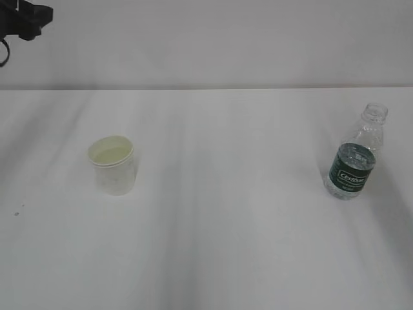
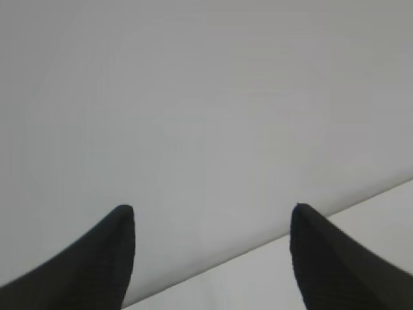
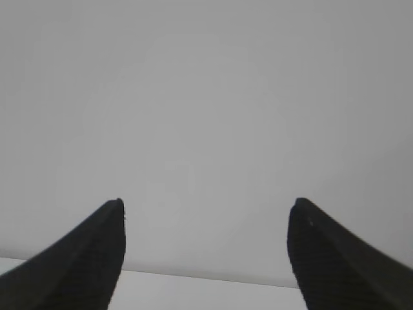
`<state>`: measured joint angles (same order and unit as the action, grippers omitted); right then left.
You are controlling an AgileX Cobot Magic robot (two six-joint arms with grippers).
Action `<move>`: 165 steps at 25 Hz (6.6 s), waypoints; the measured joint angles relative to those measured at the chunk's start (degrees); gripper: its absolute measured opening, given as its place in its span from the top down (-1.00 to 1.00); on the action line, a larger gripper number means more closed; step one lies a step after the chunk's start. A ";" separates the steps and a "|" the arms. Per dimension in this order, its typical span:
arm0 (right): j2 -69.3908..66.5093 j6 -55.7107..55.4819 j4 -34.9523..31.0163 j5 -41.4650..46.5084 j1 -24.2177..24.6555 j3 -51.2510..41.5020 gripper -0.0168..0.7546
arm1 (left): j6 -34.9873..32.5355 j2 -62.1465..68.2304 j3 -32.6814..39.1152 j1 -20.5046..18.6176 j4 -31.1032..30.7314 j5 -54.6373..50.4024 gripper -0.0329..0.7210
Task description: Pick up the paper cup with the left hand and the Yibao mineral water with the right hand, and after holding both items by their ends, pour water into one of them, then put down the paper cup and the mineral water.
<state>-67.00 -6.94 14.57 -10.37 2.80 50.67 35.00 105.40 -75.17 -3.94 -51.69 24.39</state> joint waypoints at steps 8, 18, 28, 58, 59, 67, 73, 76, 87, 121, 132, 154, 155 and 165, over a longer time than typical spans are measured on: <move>0.02 0.00 0.00 0.00 0.00 0.00 -0.58 | 6.70 0.00 0.00 2.03 -3.36 -9.52 -0.50; 0.02 0.00 0.00 0.00 0.00 0.00 -0.58 | 7.30 -3.15 0.00 2.03 -10.09 -5.10 -0.50; 0.02 -0.11 0.00 0.00 0.00 0.00 -0.58 | 15.99 -3.93 -0.52 6.52 -22.61 -10.81 -0.49; 0.02 -0.20 0.00 0.00 0.00 0.00 -0.58 | 36.12 -4.04 -1.92 -2.60 13.68 11.45 -0.49; 0.02 -0.20 0.00 0.00 0.00 0.00 -0.58 | 36.25 -4.07 -1.92 -2.86 11.22 11.86 -0.49; 0.02 -0.20 0.00 0.00 0.00 0.00 -0.58 | 33.65 -4.91 -1.92 -3.94 -6.69 11.58 -0.49; 0.02 -0.20 0.00 0.00 0.00 0.00 -0.58 | 33.27 -6.46 -1.92 -3.94 -8.24 10.81 -0.49; 0.49 -0.20 0.00 0.00 0.00 0.00 -0.58 | 33.24 -8.02 -1.92 -3.94 -8.73 10.02 -0.49; 3.29 -0.32 0.00 3.81 0.00 0.00 -0.58 | 33.65 -17.31 -1.64 -3.94 -19.47 1.98 -0.49; 9.66 -2.09 0.00 9.55 0.00 0.00 -0.58 | 56.91 -26.40 -0.57 -3.94 -38.50 1.07 -0.49; 16.18 -2.17 0.00 16.06 0.00 0.00 -0.58 | 71.28 -31.51 -0.54 -3.94 -50.43 4.85 -0.49; 27.77 -2.32 0.00 26.73 0.00 0.00 -0.58 | 82.76 -45.01 6.17 -3.94 -54.00 5.31 -0.49; 28.11 -2.32 -0.10 26.91 0.00 0.00 -0.58 | 82.76 -45.65 6.80 -3.94 -54.10 5.20 -0.49; 33.42 -2.32 -0.46 32.35 0.00 0.09 -0.58 | 83.72 -50.79 9.23 -3.94 -54.10 5.20 -0.47</move>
<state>-33.57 -9.26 14.10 21.98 2.80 50.76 118.71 54.60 -65.94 -7.88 -105.79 29.59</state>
